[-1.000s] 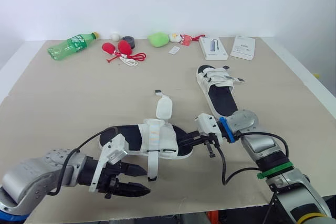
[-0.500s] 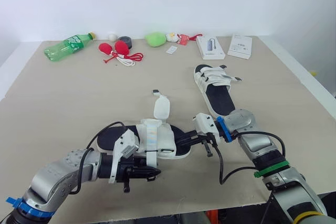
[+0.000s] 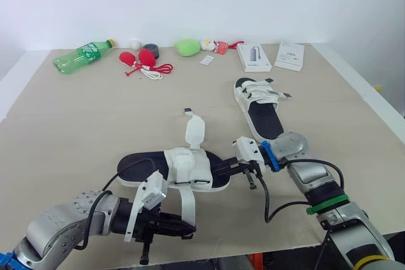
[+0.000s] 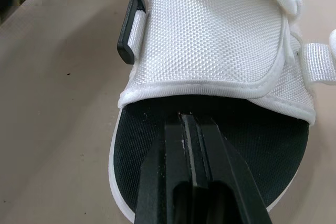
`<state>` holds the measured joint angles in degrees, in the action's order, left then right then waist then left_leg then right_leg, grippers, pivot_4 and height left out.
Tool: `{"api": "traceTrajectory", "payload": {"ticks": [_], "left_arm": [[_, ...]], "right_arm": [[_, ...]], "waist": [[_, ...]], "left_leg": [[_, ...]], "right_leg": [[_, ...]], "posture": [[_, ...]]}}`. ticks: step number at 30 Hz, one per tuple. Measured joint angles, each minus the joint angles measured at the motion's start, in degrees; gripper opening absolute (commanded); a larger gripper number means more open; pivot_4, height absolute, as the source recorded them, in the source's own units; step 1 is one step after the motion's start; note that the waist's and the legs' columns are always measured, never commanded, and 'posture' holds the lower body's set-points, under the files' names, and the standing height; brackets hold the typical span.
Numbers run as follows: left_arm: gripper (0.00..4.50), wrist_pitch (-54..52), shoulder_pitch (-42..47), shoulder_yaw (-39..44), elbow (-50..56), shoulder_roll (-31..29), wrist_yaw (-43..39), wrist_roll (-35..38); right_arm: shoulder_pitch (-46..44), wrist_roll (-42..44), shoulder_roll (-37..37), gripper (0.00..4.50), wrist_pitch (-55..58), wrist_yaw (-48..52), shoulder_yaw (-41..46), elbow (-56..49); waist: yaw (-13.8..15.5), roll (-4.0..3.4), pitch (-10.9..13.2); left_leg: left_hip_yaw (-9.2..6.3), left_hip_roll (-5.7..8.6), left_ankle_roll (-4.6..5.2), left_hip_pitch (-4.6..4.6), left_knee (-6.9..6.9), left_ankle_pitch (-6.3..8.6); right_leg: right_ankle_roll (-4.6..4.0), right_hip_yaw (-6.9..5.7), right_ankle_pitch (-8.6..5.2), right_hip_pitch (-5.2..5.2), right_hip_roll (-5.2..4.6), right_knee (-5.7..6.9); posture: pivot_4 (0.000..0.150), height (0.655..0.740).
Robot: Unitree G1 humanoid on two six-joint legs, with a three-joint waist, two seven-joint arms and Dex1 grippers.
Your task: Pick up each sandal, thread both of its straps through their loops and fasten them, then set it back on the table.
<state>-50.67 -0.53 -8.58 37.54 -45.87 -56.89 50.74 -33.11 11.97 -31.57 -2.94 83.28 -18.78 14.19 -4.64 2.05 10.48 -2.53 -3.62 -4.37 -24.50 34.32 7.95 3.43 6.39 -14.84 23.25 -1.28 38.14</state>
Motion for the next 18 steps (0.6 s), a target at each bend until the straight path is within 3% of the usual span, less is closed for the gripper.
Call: {"api": "traceTrajectory", "payload": {"ticks": [5, 18], "left_arm": [[0.12, -1.2, -0.3, 0.5, 1.5, -2.8, -1.7, 3.3], [0.12, 3.4, -1.9, 2.0, 3.9, -4.4, -1.7, 0.8]], "right_arm": [[0.0, 0.0, 0.0, 0.0, 0.0, 0.0, 0.0, 0.0], [-0.2, 0.0, -0.1, 0.0, -0.3, 0.3, -0.1, 0.2]], "waist": [[0.0, 0.0, 0.0], [0.0, 0.01, 0.0]], "left_leg": [[0.01, 0.01, -0.01, 0.01, 0.01, 0.0], [0.01, 0.0, -0.05, 0.0, 0.0, 0.03]], "right_leg": [[0.0, 0.0, 0.0, 0.01, -0.02, -0.02], [-0.02, 0.0, -0.02, 0.05, -0.03, -0.03]], "posture": [[0.15, 0.74], [0.15, 0.74]]}}
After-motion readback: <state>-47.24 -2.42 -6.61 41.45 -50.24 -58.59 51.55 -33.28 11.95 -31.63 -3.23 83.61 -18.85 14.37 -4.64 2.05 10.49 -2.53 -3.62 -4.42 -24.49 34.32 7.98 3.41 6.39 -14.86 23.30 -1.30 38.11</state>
